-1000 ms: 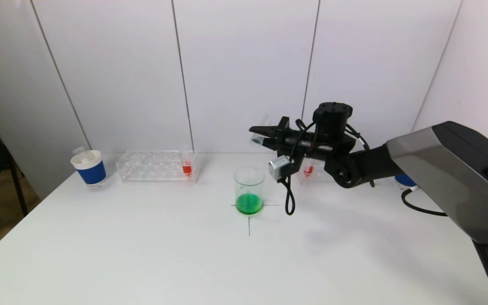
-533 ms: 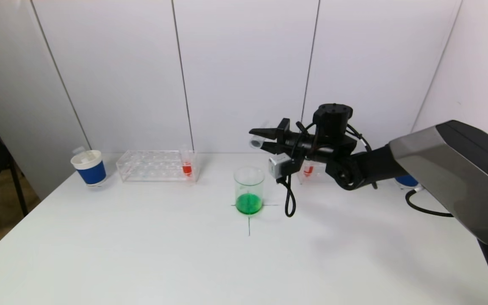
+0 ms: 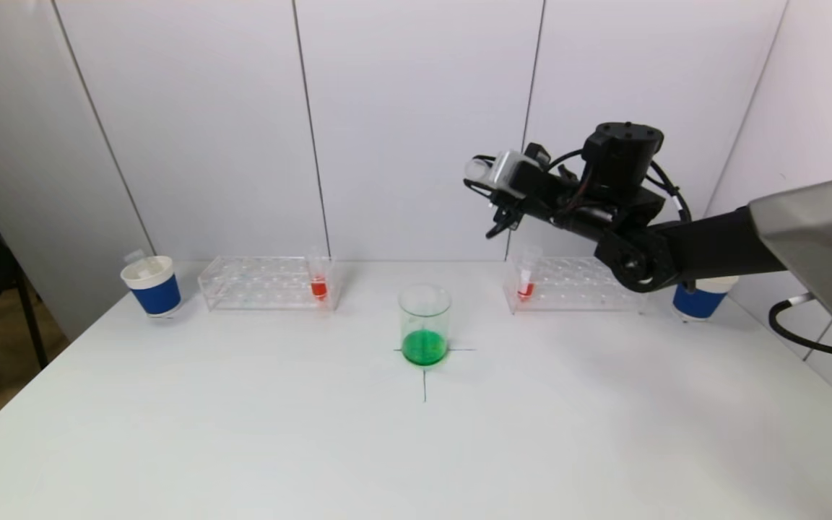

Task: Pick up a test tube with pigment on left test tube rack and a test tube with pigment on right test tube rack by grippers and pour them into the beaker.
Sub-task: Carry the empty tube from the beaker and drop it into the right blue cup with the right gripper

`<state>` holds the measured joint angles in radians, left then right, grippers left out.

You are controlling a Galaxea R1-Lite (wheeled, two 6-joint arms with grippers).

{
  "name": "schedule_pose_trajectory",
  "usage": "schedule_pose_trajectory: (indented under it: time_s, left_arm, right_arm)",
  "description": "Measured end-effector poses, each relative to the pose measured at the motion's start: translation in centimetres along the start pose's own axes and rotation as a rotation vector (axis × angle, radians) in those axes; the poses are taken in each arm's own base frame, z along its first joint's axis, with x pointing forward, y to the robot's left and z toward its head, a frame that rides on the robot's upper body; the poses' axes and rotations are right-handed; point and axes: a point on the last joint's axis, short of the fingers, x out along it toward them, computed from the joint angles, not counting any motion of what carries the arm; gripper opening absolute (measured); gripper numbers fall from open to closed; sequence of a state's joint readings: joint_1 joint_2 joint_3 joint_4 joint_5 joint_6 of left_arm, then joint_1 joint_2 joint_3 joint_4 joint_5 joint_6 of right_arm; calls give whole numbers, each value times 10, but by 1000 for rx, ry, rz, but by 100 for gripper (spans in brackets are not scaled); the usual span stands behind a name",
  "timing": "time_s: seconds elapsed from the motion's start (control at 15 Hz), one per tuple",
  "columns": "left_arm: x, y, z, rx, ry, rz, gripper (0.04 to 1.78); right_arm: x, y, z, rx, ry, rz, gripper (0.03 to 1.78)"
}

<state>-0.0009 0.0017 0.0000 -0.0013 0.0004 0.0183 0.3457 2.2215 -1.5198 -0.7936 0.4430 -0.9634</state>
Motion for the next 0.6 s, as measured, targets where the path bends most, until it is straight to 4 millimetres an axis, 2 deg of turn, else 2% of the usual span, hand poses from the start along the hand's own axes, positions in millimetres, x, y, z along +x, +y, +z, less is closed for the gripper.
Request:
schedule_pose_trajectory:
  time_s: [0.4,0.6]
  left_arm:
    - [0,0,0,0,0,1,176]
    - [0,0,0,0,0,0,176]
  right_arm:
    - [-34,-75,-6,452,179,-206,50]
    - [-67,-109,-12,677,269,-278,50]
